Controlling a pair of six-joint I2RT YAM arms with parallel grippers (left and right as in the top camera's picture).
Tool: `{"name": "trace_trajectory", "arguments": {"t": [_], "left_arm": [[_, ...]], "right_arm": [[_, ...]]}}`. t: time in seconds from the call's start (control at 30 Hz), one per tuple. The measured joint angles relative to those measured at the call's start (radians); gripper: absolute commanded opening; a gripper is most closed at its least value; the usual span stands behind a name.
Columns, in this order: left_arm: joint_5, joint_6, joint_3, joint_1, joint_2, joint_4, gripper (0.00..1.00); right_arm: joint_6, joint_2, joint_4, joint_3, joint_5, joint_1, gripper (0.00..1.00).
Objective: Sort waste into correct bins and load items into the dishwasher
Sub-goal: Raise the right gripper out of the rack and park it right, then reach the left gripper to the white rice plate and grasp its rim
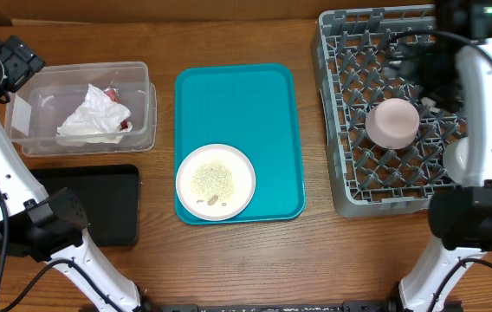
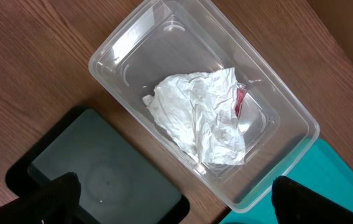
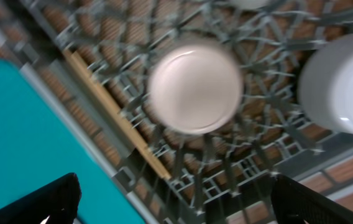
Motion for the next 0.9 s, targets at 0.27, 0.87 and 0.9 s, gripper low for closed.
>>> {"name": "trace_trajectory", "arguments": {"t": [0.27, 0.87, 0.9], "left_arm": [[0.0, -0.006, 0.0, 0.0, 0.0, 0.087, 1.0], [0.669, 0.138, -0.027, -0.135, 0.001, 0.001, 0.97], [0.683, 0.149, -0.035, -0.183, 0.002, 0.001, 0.97]], "right_arm": [[0.001, 0.0, 0.009, 0.0, -0.001, -0.113, 1.0], [0.003, 0.0, 0.044, 0.0, -0.001, -0.132, 1.0], [0.003, 0.0, 0.044, 0.0, -0.001, -0.132, 1.0]]}}
